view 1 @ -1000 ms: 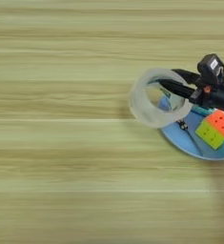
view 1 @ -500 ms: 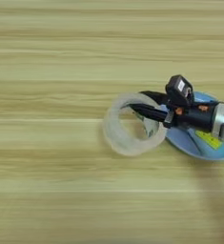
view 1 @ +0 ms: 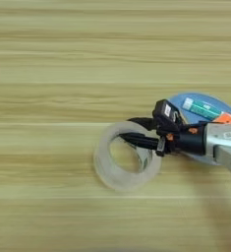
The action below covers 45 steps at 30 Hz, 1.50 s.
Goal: Move the objects on the table
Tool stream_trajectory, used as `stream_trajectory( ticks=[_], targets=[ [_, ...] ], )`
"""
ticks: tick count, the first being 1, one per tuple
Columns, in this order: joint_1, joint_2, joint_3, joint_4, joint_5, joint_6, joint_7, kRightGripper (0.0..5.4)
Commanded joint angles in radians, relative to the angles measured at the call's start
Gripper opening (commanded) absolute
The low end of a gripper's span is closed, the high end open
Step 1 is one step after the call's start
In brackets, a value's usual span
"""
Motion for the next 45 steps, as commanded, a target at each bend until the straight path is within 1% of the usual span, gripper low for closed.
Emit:
stream_trajectory(
  ticks=[1,11,23,30,31,32,33,34,36,38,45],
  targets=[
    [-0.036,-0.019,0.003,-0.042,-0.011,-0.052,-0.012,1.51],
    [-0.002,-0.031,0.067,-0.035,-0.048,-0.077,0.024,1.51],
    [0.016,-0.052,0.091,-0.022,-0.071,-0.112,0.066,1.51],
    [0.024,-0.049,0.096,-0.019,-0.083,-0.123,0.076,1.51],
    [0.025,-0.048,0.096,-0.019,-0.084,-0.125,0.076,1.89],
    [0.026,-0.046,0.097,-0.019,-0.085,-0.127,0.076,2.08],
    [0.027,-0.045,0.098,-0.020,-0.086,-0.129,0.075,2.13],
    [0.027,-0.043,0.098,-0.019,-0.086,-0.131,0.074,2.33],
    [0.028,-0.042,0.096,-0.017,-0.085,-0.132,0.073,2.51],
    [0.027,-0.040,0.095,-0.016,-0.081,-0.131,0.074,2.88],
    [0.018,-0.026,0.084,-0.012,-0.074,-0.130,0.064,3.84]
  ],
)
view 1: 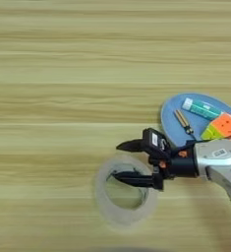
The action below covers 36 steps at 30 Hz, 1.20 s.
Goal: Move the objects on the table
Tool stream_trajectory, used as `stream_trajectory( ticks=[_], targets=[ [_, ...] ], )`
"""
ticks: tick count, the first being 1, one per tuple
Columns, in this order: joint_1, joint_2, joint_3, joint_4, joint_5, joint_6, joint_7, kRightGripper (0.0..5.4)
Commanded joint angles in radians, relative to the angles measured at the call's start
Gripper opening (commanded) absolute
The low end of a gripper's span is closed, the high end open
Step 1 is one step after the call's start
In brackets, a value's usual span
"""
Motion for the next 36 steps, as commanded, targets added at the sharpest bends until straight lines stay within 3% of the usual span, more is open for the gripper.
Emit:
stream_trajectory(
  ticks=[1,14,24,36],
  targets=[
    [-0.050,-0.001,-0.039,-0.025,0.014,-0.032,-0.033,3.97],
    [-0.086,0.031,-0.095,-0.031,0.055,-0.023,-0.054,5.37],
    [-0.130,0.044,-0.162,0.002,0.074,-0.024,-0.084,5.37],
    [-0.178,0.023,-0.308,0.077,0.110,-0.051,-0.105,5.37]
  ],
)
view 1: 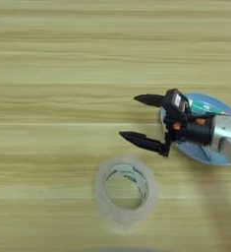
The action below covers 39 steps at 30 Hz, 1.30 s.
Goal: Move the objects on the table
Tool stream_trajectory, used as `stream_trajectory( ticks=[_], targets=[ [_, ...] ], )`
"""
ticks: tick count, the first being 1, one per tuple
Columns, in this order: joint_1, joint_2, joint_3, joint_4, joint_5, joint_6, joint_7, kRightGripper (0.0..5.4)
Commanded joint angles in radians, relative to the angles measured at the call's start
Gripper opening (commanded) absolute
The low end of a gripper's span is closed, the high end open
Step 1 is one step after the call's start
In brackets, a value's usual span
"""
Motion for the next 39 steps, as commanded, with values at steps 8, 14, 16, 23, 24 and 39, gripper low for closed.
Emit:
stream_trajectory(
  ticks=[8,14,16,23,24,39],
  targets=[
    [-0.097,-0.066,-0.176,0.093,0.023,-0.099,-0.041,5.37],
    [-0.105,-0.066,-0.219,0.156,0.020,-0.163,-0.045,5.37],
    [-0.106,-0.074,-0.230,0.178,0.019,-0.175,-0.048,5.37],
    [-0.087,-0.102,-0.283,0.269,0.002,-0.240,-0.058,5.37],
    [-0.087,-0.106,-0.288,0.283,-0.001,-0.248,-0.059,5.37],
    [-0.057,-0.140,-0.390,0.402,0.064,-0.309,0.006,5.37]
  ],
)
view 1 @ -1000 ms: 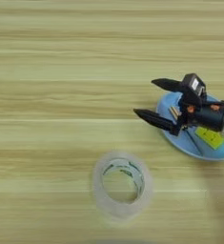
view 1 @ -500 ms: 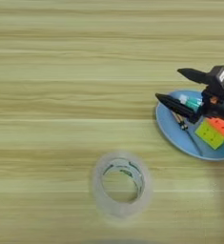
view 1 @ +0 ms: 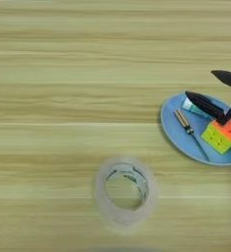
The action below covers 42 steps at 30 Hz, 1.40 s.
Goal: Move the objects on the table
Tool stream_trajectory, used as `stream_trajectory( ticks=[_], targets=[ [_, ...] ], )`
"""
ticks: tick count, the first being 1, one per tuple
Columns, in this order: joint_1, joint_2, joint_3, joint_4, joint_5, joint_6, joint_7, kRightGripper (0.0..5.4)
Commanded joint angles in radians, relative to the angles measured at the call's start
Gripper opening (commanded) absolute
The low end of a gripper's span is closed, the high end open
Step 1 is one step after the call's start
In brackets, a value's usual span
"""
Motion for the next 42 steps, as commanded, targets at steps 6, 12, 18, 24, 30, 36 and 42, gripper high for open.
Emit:
stream_trajectory(
  ticks=[6,12,18,24,30,36,42],
  targets=[
    [0.006,-0.069,-0.065,0.022,0.013,-0.073,0.015,5.37],
    [0.018,-0.070,-0.060,0.086,-0.014,-0.119,0.015,5.37],
    [-0.001,-0.077,-0.056,0.171,-0.033,-0.165,0.021,5.37],
    [-0.020,-0.084,-0.048,0.250,-0.055,-0.212,0.014,5.37],
    [-0.037,-0.089,-0.038,0.325,-0.076,-0.247,0.019,5.37],
    [-0.047,-0.093,-0.021,0.387,-0.100,-0.273,0.015,5.37],
    [-0.053,-0.096,-0.015,0.423,-0.112,-0.287,0.021,5.37]
  ],
)
